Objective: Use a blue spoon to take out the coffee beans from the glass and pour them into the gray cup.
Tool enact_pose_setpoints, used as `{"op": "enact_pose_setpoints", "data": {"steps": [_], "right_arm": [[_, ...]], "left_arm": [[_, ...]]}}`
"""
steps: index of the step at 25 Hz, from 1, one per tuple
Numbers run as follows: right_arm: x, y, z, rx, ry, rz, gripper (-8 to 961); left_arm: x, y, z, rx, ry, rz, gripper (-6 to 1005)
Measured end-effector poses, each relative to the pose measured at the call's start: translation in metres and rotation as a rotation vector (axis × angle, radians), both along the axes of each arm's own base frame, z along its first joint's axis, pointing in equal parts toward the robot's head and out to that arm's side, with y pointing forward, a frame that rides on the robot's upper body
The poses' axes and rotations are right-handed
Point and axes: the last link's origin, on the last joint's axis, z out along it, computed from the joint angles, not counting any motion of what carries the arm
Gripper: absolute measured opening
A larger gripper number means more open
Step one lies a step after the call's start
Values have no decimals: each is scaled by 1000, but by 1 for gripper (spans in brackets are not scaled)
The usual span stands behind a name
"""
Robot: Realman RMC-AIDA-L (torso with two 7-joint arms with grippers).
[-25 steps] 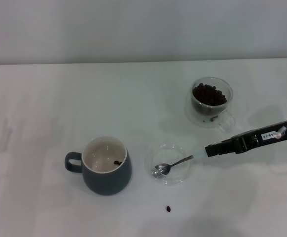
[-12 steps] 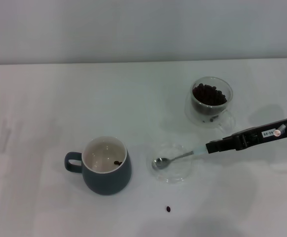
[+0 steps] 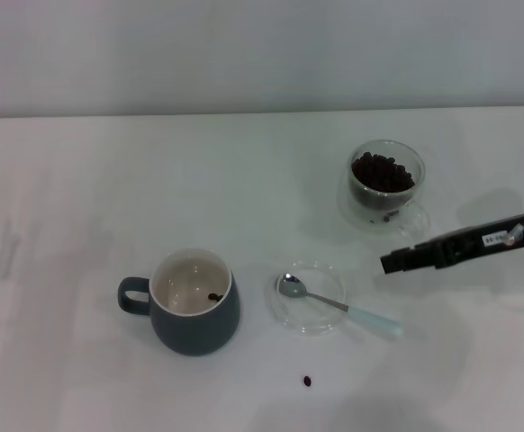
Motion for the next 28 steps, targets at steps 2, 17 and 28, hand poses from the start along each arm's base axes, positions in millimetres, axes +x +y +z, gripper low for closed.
{"op": "enact_pose_setpoints", "data": {"steps": [2,17,28], "right_arm": [[0,1,2,17,-2,14,305],[38,-11,57,916,179,289,649],[63,-13,53,1401,-205,385,707]], "left_arm": [[0,0,0,0,0,0,802],[0,-1,0,1,-6,-1,803],[2,0,-2,-2,-13,-3,802]]}}
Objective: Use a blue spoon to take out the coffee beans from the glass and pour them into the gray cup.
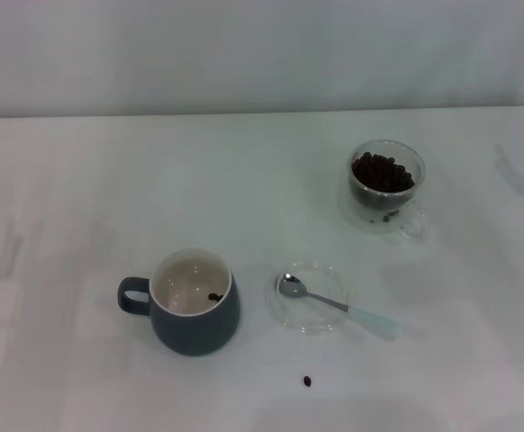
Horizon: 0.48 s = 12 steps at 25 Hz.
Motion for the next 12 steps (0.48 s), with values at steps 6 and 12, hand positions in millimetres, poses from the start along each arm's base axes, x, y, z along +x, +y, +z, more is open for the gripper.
{"op": "enact_pose_setpoints", "data": {"steps": [6,12], "right_arm": [[-5,13,-5,23,-84,-28,878],[-4,16,-4,72,-22,-68,878]], "left_arm": [[2,2,-1,-1,-4,-6,802],[3,2,-1,5,-13,-6,803]]}}
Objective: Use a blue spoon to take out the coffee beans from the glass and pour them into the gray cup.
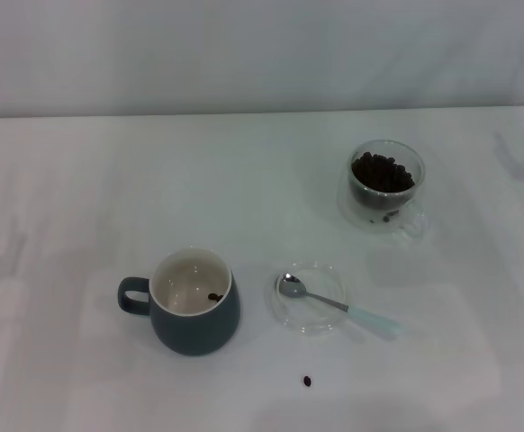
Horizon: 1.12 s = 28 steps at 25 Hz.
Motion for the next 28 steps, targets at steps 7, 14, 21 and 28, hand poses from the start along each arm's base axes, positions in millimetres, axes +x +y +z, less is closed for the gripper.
{"op": "enact_pose_setpoints", "data": {"steps": [7,14,21,28], "right_arm": [[2,5,-2,-3,22,-33,878],[-1,9,-4,-11,25,-37,878],[-4,12,-4,-12,26,-30,878],[-5,15,-9,-27,34,-40,878]], "left_arm": [[-5,-1,7,88,-72,62,804],[-4,0,6,88,-42,61,810],[3,0,1,95,28,57,824],[4,-4,-3,91,18,58,884]]}}
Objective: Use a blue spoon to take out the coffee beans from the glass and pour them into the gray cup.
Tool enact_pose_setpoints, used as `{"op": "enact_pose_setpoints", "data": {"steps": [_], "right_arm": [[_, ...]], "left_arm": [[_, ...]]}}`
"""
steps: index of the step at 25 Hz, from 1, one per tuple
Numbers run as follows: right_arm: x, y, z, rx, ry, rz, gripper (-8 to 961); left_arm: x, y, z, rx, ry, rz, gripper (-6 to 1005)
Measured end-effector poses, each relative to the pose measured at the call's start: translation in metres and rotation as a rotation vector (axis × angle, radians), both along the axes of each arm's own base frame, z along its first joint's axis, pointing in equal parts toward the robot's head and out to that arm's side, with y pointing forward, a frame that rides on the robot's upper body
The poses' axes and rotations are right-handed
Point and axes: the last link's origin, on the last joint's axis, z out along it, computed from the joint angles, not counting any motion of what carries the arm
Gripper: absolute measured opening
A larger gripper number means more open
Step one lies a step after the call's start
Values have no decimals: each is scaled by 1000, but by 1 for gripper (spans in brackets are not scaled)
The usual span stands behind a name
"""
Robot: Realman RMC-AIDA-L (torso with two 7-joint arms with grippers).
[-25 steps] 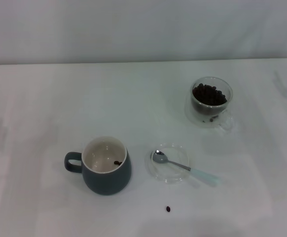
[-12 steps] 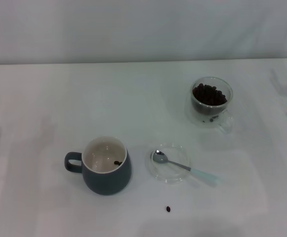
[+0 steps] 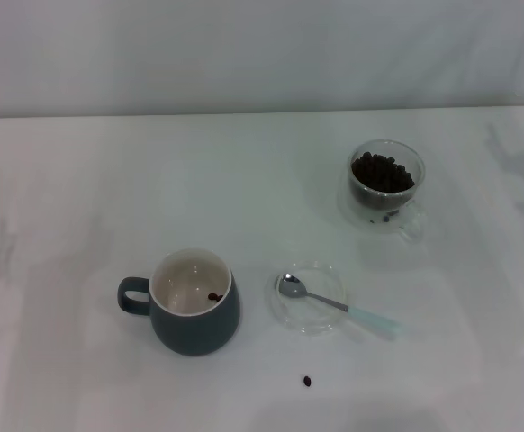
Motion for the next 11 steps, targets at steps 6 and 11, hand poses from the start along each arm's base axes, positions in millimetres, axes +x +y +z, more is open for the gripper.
{"op": "enact_pose_setpoints", "data": {"steps": [6,11], "right_arm": [[4,-3,-3,-10,6,-18,878],[9,-9,-7,-21,15,-34,878]], "left_arm": [[1,-14,-1,21,-10,-24,885],[-1,-19,-2,16,-7,-22,885]]}}
